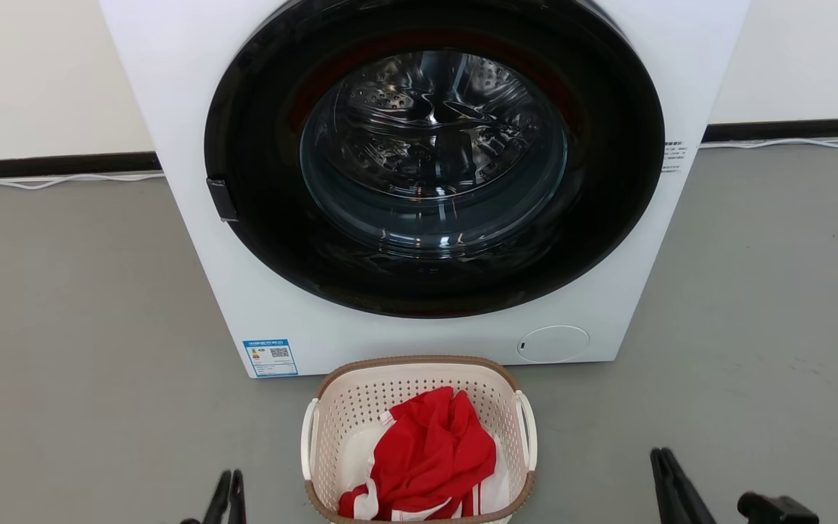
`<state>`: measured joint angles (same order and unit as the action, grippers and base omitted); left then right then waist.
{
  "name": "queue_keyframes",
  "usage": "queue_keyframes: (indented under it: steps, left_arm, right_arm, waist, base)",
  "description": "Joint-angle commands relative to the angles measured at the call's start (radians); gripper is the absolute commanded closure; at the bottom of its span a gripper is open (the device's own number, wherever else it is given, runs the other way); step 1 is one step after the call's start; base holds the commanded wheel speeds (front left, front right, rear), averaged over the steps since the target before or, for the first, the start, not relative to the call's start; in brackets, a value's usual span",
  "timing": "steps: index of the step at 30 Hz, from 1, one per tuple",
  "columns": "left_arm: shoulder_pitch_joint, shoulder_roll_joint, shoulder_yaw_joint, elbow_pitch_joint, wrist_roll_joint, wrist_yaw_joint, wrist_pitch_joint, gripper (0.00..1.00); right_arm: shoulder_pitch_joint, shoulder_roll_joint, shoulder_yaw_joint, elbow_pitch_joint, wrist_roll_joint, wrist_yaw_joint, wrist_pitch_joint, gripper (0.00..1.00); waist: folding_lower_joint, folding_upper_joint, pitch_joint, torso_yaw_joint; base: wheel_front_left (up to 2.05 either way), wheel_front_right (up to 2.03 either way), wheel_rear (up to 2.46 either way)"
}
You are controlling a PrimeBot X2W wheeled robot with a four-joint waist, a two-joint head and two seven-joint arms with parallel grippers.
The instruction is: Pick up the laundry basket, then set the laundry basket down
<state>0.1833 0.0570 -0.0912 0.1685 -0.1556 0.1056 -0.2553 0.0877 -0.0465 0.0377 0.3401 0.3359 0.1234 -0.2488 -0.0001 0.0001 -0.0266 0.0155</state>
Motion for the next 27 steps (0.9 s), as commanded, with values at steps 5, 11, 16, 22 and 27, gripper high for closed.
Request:
queue_keyframes:
  steps: [5,11,16,22,27]
  left_arm:
    - [-0.012,0.000,0.008,0.000,-0.064,-0.010,0.016,1.00]
    - [-0.024,0.000,0.016,0.004,-0.123,-0.020,0.030,1.00]
    - [-0.036,0.000,0.024,0.008,-0.181,-0.029,0.045,1.00]
    - [-0.051,0.000,0.034,0.012,-0.251,-0.041,0.062,1.00]
    - [-0.062,0.000,0.042,0.015,-0.309,-0.050,0.077,1.00]
  right_arm:
    - [-0.008,-0.001,-0.005,-0.008,0.057,0.000,0.014,1.00]
    - [-0.015,-0.002,-0.010,-0.011,0.110,0.001,0.028,1.00]
    - [-0.024,-0.003,-0.015,-0.014,0.161,0.001,0.042,1.00]
    - [-0.034,-0.004,-0.021,-0.019,0.223,0.001,0.058,1.00]
    - [-0.041,-0.005,-0.027,-0.022,0.275,0.002,0.072,1.00]
  waist:
    - [0.0018,-0.0001,0.000,-0.001]
    - [0.0004,-0.0001,0.002,-0.001]
    - [0.0001,-0.0001,0.004,-0.002]
    - [0.0001,-0.0001,0.005,-0.003]
    - [0.0001,-0.0001,0.006,-0.003]
  base:
    - [0.00,0.00,0.00]
    - [0.00,0.00,0.00]
    - [0.00,0.00,0.00]
    - [0.00,0.00,0.00]
    - [0.00,0.00,0.00]
